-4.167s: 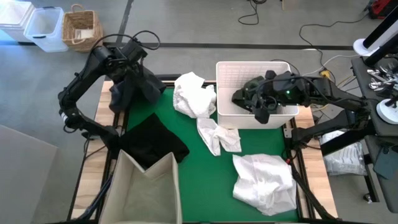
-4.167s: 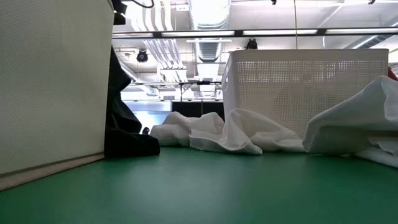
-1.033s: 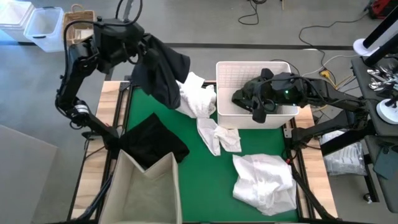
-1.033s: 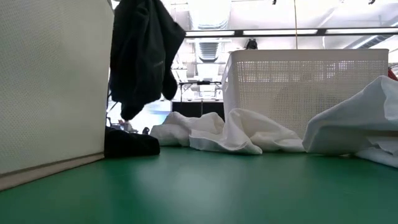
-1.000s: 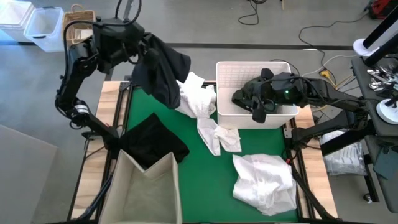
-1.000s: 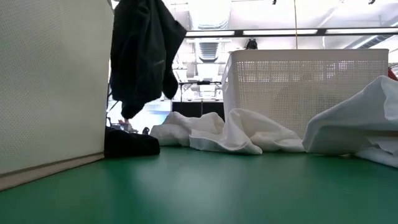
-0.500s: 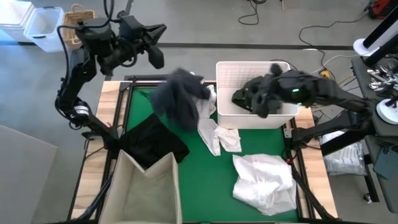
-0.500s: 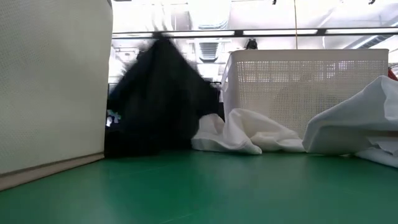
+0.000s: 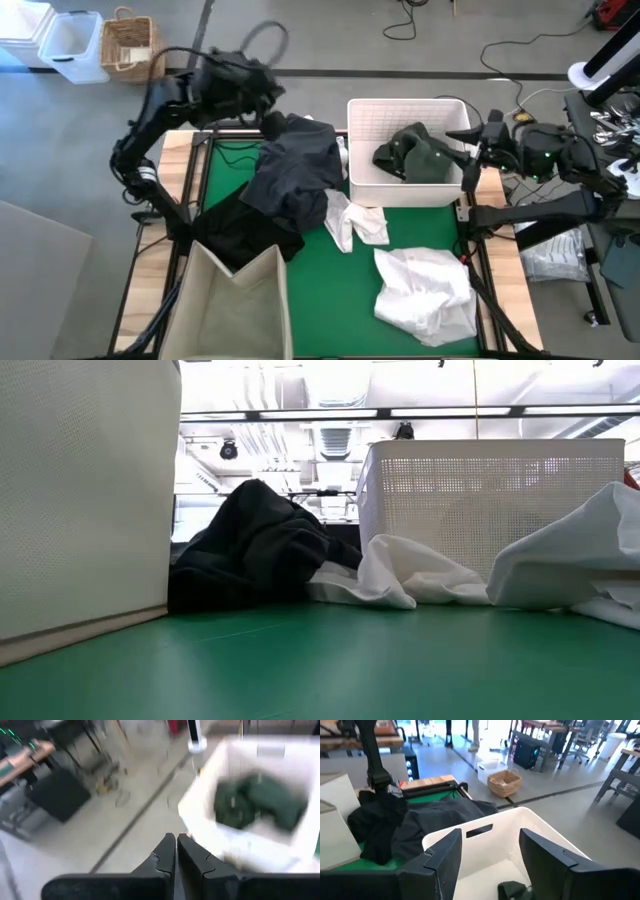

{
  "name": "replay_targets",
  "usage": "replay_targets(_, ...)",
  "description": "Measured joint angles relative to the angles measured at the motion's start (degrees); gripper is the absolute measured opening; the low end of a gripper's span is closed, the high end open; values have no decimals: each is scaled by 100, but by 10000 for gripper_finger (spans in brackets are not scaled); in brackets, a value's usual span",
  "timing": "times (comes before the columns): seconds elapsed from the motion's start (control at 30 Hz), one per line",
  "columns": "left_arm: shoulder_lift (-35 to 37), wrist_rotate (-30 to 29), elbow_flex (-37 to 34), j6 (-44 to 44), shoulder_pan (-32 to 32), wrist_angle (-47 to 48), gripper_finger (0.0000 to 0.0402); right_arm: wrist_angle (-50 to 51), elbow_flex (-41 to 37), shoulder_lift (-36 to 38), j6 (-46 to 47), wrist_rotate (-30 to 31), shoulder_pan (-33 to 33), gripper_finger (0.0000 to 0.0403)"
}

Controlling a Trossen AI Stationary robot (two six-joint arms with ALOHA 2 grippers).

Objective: Sort clothes
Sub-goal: Put the black shorts into the top right white bin

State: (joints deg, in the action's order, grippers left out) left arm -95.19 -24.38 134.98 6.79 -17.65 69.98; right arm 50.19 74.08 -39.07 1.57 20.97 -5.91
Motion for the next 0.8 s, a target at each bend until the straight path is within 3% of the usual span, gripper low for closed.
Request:
replay_targets(0.13,-247,197,0,72,-1,790,0,-424,-425,254,-7,0,0,192)
replay_targets(0.37,-573,695,-13,130,48,1653,0,-583,-484,252,-128,-13,0,192)
replay_targets(0.63,-797,2508,-329,773,270,2004,0,-559,-492,211,-158,-15,1,192)
replay_targets(0.8,-730,2469,-825,1029,568,2004,0,-553,-553,188,-158,-16,0,192)
